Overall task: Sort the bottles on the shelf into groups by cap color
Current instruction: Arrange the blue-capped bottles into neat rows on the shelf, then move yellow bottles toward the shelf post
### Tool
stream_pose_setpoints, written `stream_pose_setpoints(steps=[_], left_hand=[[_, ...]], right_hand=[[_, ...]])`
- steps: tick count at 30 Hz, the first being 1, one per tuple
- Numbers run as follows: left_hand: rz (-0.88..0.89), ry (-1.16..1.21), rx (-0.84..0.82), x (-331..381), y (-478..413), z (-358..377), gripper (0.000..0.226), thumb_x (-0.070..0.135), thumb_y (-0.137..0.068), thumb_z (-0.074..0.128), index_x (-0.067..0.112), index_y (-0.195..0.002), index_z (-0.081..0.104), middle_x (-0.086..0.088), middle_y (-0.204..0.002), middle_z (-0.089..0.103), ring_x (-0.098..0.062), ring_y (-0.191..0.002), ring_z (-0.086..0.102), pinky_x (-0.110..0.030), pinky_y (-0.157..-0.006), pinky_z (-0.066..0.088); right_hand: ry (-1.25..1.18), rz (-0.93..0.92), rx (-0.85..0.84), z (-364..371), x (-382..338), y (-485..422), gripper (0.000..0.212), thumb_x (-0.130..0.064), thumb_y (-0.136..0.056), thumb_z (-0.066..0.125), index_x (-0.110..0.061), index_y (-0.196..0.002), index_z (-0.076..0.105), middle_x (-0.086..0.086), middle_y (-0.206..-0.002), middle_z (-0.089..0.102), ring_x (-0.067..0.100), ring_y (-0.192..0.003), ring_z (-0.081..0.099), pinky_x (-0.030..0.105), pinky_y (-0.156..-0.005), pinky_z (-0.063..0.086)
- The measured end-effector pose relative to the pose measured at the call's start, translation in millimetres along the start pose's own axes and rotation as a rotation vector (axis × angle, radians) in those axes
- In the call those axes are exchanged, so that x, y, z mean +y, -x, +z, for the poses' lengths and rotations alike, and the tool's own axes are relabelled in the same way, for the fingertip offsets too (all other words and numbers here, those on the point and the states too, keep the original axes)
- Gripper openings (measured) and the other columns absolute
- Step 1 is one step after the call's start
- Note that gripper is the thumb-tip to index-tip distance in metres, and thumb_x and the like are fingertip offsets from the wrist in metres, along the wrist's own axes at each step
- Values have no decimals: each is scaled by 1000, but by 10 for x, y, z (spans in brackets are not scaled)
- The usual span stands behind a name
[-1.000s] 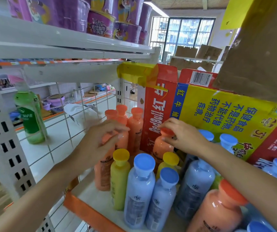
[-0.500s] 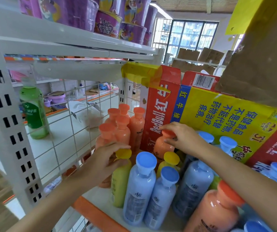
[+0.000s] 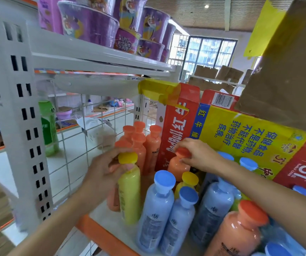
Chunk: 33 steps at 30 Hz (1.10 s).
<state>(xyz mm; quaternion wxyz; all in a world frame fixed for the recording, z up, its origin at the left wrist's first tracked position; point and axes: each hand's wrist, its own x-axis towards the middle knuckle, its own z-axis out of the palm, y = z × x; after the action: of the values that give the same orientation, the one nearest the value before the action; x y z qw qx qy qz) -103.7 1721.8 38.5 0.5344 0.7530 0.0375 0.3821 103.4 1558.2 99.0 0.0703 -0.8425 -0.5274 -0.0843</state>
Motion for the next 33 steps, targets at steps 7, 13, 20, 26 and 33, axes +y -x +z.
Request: stream_pose_setpoints(steps=[7,13,20,26,33], left_hand=[[32,-151,-69,175,131,-220,37,30,-70,71,49,-100,59,28,-100,65,7,-92,61,-5,-77,44],[-11,-186,-94,122,257,-361,38,28,-68,65,47,-100,59,25,-98,65,4,-93,61,-8,-78,45],[-45,-203,-79,26,263,-462,37,32,-67,67,46,-101,59,24,-97,66,4,-93,60,-9,-80,45],[-63,-184,-99,20,252,-488,38,20,-72,69,46,-98,60,25,-97,65,6,-95,59,-1,-75,40],[-50,-153,-114,42,219,-495,45,6,-73,70,44,-95,61,25,-93,66,7,-92,60,-1,-73,41]], right_hand=[[-2,-36,-17,-73,-150,-287,33,-22,-80,69,-27,-112,59,-2,-118,59,16,-110,53,28,-86,42],[18,-42,-51,-24,-260,-583,36,-24,-83,66,-23,-117,55,2,-123,55,17,-109,49,26,-84,35],[-54,-61,-30,141,-335,-836,32,-17,-80,68,-17,-112,60,4,-111,61,20,-101,55,32,-78,41],[-48,-16,8,216,-326,-878,33,-16,-83,64,-16,-116,57,14,-124,46,29,-112,52,35,-84,46],[-37,22,-61,137,-400,-803,52,-25,-86,62,-15,-134,44,10,-125,48,25,-113,50,35,-91,44]])
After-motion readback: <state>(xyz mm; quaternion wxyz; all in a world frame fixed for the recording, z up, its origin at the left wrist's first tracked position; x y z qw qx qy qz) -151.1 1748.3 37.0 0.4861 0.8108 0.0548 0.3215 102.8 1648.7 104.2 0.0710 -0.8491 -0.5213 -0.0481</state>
